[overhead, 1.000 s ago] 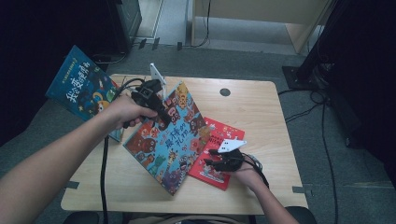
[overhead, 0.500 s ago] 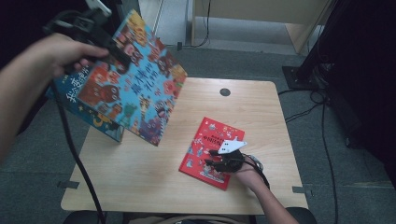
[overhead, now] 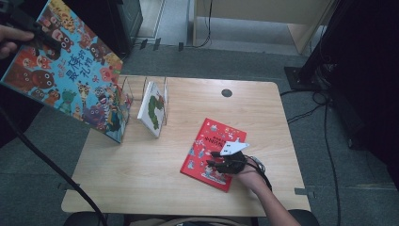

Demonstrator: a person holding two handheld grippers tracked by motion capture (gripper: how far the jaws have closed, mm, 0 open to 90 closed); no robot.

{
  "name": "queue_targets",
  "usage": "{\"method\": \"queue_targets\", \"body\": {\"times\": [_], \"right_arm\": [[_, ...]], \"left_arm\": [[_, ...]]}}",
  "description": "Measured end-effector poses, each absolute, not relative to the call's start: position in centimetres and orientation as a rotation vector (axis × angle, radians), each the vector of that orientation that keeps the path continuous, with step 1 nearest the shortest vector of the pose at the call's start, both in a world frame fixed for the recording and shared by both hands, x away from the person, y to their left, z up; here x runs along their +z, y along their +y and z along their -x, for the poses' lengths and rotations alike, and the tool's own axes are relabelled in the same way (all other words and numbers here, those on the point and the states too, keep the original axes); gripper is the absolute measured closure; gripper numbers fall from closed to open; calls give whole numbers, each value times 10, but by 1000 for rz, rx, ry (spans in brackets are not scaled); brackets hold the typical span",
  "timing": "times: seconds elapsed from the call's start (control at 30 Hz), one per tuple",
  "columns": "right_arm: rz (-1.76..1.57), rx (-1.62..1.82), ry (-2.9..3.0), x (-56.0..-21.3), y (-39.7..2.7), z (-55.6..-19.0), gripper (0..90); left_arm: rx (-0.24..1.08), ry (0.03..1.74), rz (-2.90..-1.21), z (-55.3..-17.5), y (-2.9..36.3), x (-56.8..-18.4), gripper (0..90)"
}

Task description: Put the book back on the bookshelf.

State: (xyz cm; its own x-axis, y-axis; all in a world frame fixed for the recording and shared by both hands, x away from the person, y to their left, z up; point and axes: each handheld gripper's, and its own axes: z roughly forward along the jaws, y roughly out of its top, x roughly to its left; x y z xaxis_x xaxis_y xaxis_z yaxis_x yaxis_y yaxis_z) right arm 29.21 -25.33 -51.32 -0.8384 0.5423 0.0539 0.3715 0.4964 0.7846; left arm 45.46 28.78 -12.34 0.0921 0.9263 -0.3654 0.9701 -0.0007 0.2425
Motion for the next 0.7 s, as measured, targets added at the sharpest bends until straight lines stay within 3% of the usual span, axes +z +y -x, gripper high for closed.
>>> {"method": "queue_targets", "body": {"times": [0.7], "right_arm": [[-780,1248,2543,-513,-254,-293,611]], "left_arm": [[-223,1980,-2061,-493,267,-245,815]]}}
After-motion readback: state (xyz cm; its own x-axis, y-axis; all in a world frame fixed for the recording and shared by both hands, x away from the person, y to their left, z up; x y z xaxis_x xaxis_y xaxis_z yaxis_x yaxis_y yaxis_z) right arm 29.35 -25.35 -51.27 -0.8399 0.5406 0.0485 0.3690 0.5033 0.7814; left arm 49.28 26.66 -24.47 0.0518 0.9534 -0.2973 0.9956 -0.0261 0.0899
